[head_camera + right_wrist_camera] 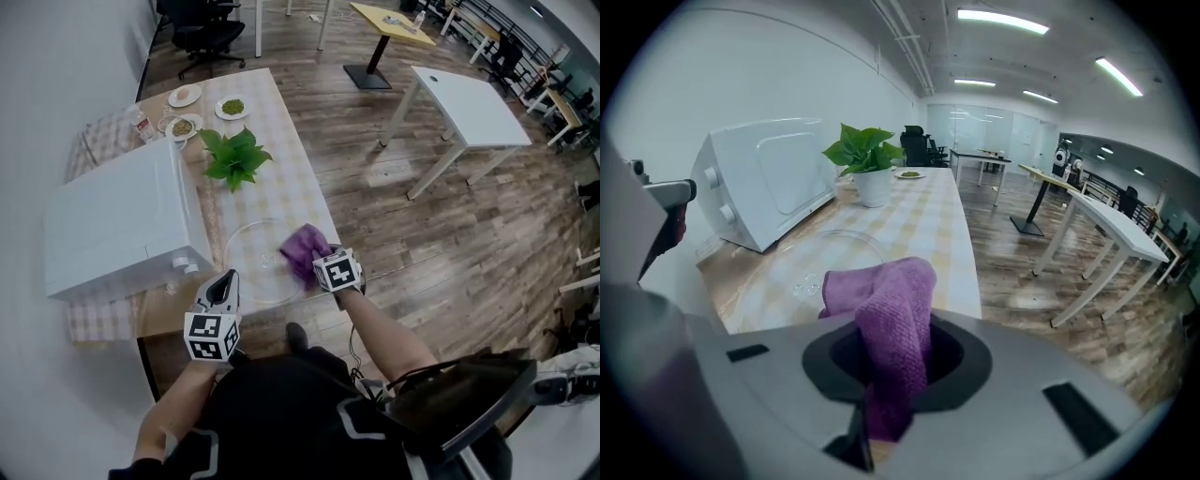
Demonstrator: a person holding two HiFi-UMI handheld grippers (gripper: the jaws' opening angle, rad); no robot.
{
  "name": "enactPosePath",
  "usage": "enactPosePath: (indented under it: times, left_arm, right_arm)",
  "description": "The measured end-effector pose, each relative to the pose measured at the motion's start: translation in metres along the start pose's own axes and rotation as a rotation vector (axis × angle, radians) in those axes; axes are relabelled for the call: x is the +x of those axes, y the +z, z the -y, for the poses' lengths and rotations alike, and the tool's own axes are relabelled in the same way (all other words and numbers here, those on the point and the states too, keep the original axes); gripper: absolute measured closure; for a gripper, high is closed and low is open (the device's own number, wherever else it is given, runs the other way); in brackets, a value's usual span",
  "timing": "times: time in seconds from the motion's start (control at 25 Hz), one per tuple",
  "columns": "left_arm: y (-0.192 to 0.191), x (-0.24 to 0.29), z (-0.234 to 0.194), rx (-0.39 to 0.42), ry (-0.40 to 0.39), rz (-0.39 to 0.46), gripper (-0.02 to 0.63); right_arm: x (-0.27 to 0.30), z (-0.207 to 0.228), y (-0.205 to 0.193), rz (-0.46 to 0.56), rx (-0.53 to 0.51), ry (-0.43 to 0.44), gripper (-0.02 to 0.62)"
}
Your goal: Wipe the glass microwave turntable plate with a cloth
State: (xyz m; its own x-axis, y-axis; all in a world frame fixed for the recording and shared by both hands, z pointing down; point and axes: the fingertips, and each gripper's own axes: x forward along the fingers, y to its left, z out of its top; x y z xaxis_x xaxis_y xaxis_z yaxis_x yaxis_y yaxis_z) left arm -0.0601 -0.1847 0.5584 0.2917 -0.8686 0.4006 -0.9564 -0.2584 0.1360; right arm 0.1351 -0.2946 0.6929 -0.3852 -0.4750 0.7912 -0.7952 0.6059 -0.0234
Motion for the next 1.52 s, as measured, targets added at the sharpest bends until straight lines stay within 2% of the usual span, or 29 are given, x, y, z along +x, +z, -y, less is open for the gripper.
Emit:
enactPosePath:
  times: [0.12, 0.32, 0.48, 0.76, 0.88, 1.2, 1.52]
  left_arm:
    - [0.001, 0.001, 0.000, -0.008, 0.002, 0.000, 0.600]
    - [0.004, -0.002, 0.001, -0.005, -0.018, 0.026, 0.600]
    - [0.006, -0.008, -0.001, 0.023, -0.018, 0.042, 0.600]
    - [0.003, -0.028, -0.028, -0.055, 0.046, 0.061, 0.600]
    - [0.004, -0.037, -0.036, -0.057, 0.071, 0.070, 0.600]
    - [-0.005, -0.062, -0.057, -0.069, 0.145, 0.062, 0.600]
    - [-0.010, -0.070, -0.064, -0.090, 0.161, 0.051, 0.600]
  right_arm:
    - [-0.009, -0.005, 0.003, 0.012, 0.014, 0.008, 0.526]
    - [-0.034, -0.035, 0.024, 0.092, 0.015, 0.051, 0.526]
    - [-0.052, -0.073, 0.043, 0.143, -0.011, 0.128, 0.526]
    - [-0.065, -0.159, 0.070, 0.195, -0.092, 0.306, 0.526]
    - [-0.058, -0.188, 0.071, 0.186, -0.131, 0.356, 0.526]
    - [-0.016, -0.220, 0.085, 0.194, -0.158, 0.373, 0.526]
    - [0.014, -0.219, 0.052, 0.089, -0.146, 0.340, 0.526]
